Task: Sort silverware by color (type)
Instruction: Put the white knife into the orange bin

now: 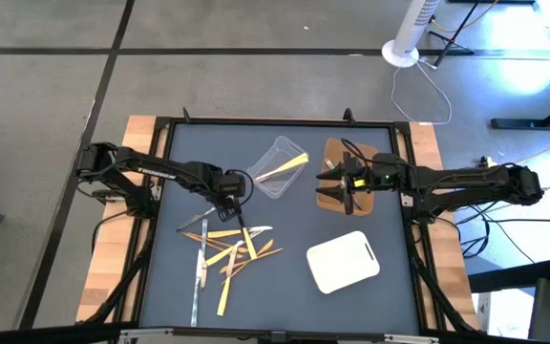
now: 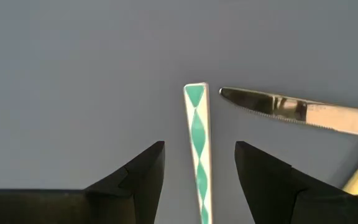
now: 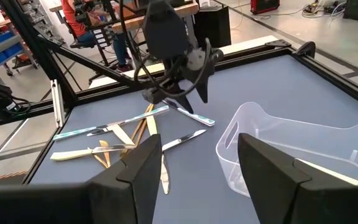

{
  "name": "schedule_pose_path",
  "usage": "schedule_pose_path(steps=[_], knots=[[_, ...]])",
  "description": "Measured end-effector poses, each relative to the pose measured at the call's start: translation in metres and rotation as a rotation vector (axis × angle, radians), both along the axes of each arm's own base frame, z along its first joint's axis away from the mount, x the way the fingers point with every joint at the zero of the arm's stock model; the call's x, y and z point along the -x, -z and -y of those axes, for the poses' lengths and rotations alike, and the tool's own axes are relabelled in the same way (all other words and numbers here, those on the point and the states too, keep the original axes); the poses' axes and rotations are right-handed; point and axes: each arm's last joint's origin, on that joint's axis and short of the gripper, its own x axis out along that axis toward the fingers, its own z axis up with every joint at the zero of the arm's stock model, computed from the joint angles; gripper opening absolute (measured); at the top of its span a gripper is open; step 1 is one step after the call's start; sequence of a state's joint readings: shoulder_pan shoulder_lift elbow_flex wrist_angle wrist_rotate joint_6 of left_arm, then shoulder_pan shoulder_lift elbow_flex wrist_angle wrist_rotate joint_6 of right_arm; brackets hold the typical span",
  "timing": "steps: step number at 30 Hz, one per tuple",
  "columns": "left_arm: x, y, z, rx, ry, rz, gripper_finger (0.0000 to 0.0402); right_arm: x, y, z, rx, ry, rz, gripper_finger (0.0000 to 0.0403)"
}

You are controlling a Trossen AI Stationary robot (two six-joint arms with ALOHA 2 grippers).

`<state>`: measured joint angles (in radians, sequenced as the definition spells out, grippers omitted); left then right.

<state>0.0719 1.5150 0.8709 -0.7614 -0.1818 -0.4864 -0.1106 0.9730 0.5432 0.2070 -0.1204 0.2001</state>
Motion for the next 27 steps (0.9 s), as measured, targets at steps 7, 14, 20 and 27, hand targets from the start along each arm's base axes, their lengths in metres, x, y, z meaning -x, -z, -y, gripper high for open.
schedule_pose_path(steps=[7, 14, 20, 27], knots=[[0.01, 0.023, 0.002, 0.036, 0.005, 0.024, 0.019, 0.0, 0.0, 0.0, 0.0, 0.0, -0.001, 0.0199], [0.015, 0.038, 0.002, 0.034, -0.001, 0.073, 0.019, 0.0, 0.0, 0.0, 0.0, 0.0, 0.0, 0.0199], [0.018, 0.041, 0.002, 0.035, -0.018, 0.073, 0.0183, 0.0, 0.0, 0.0, 0.0, 0.0, -0.001, 0.0199], [0.018, 0.041, 0.002, 0.037, -0.028, 0.074, 0.0134, 0.0, 0.0, 0.0, 0.0, 0.0, -0.001, 0.0199]])
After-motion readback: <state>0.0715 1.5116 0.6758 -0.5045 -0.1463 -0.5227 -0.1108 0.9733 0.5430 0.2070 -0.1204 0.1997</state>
